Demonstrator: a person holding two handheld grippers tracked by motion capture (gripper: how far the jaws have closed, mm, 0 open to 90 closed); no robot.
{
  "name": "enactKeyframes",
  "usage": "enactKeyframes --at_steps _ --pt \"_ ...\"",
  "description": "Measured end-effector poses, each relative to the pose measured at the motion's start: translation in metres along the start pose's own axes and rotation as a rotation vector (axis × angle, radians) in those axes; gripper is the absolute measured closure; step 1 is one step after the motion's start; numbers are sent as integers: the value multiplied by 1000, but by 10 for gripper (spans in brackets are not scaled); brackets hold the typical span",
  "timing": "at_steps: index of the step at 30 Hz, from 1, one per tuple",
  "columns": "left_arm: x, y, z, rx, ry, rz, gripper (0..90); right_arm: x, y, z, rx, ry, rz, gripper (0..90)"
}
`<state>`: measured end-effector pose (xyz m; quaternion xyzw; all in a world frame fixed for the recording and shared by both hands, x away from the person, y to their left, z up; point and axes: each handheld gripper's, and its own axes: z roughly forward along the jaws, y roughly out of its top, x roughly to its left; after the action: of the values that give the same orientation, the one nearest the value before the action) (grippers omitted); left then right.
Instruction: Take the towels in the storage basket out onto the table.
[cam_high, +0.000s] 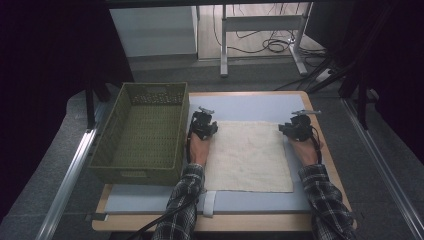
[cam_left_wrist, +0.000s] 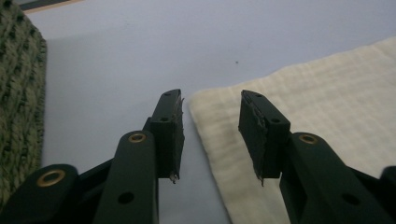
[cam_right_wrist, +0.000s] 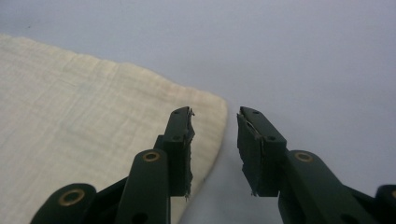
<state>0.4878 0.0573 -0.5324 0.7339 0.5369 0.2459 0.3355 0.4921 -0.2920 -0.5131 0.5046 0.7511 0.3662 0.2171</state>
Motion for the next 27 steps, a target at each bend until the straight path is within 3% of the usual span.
enactKeyframes --at_steps 3,9,12,14,17,20,27 --pt "0 2 7 23 14 6 557 2 3 8 3 -7 -14 627" --pt "5 1 13 29 -44 -46 576 5 5 24 19 -32 -31 638" --pt "4 1 12 27 -84 -38 726 7 6 23 35 -32 -19 827" --pt "1 1 12 27 -98 -32 869 9 7 22 47 -32 -27 870" --pt "-1 2 7 20 -110 -21 882 12 7 16 36 -42 -60 875" --pt "-2 3 -2 -8 -125 -24 883 10 7 6 2 -25 -42 875" --pt "-10 4 -34 -73 -132 30 883 10 8 -22 -38 -4 -57 875"
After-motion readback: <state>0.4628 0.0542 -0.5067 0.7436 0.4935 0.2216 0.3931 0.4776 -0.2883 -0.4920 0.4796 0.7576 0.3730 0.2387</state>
